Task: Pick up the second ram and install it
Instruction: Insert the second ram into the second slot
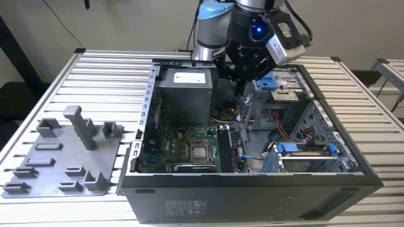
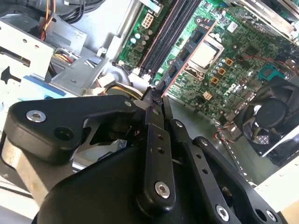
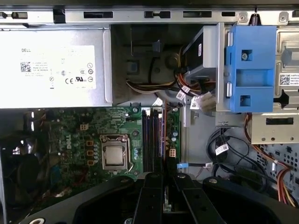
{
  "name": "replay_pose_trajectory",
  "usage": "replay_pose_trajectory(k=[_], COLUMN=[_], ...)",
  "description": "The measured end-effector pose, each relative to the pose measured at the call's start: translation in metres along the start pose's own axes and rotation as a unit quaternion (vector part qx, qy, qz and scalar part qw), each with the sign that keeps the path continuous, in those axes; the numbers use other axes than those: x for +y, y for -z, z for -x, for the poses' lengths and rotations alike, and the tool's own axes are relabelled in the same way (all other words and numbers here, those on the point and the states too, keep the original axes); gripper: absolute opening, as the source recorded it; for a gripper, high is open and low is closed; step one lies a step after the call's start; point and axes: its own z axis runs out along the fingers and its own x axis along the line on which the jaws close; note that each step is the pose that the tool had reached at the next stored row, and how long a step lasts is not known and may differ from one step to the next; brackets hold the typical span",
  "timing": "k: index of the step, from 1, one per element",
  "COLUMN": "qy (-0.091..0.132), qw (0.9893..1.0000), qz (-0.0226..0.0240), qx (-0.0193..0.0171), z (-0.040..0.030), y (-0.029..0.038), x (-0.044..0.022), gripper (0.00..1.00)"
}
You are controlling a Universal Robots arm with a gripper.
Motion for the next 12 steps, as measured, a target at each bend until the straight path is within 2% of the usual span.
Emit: replay_pose_trajectory(k=[12], qy=[0.0], qw=[1.0], qz=[-0.0033], qx=[-0.0003], z=[-0.0003], y=[-0.0125], x=[0.0], gripper=[0.14])
